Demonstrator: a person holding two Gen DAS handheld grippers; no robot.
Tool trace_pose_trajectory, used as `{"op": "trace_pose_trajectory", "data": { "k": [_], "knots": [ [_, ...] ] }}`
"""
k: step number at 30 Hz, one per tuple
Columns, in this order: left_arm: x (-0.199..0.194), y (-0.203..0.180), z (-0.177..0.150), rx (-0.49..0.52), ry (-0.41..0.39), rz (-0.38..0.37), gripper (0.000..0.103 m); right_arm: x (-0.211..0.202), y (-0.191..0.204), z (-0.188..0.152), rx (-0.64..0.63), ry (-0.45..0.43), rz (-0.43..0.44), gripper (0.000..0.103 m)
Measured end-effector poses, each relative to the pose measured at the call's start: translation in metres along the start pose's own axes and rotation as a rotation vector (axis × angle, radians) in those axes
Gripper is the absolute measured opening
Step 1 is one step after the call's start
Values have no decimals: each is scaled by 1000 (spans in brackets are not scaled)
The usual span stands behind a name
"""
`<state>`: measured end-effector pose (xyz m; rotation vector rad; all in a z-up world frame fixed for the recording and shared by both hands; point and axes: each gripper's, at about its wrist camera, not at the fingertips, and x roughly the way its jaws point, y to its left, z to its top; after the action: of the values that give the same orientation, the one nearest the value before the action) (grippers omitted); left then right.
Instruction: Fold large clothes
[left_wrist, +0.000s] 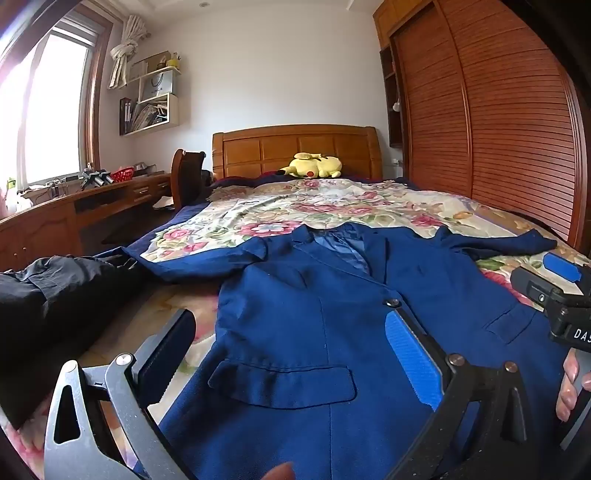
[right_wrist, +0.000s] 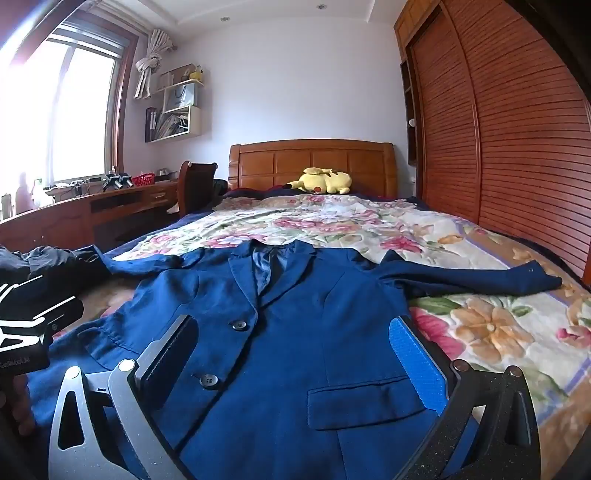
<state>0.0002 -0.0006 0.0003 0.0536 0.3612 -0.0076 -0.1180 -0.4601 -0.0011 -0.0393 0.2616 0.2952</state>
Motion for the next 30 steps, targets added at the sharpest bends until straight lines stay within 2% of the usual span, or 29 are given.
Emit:
{"op": "trace_pose_trajectory", "data": {
  "k": [30],
  "knots": [
    [-5, 2, 1, -23, -19, -4, 103, -4, -2, 0, 9, -23, 2, 103]
  ]
}}
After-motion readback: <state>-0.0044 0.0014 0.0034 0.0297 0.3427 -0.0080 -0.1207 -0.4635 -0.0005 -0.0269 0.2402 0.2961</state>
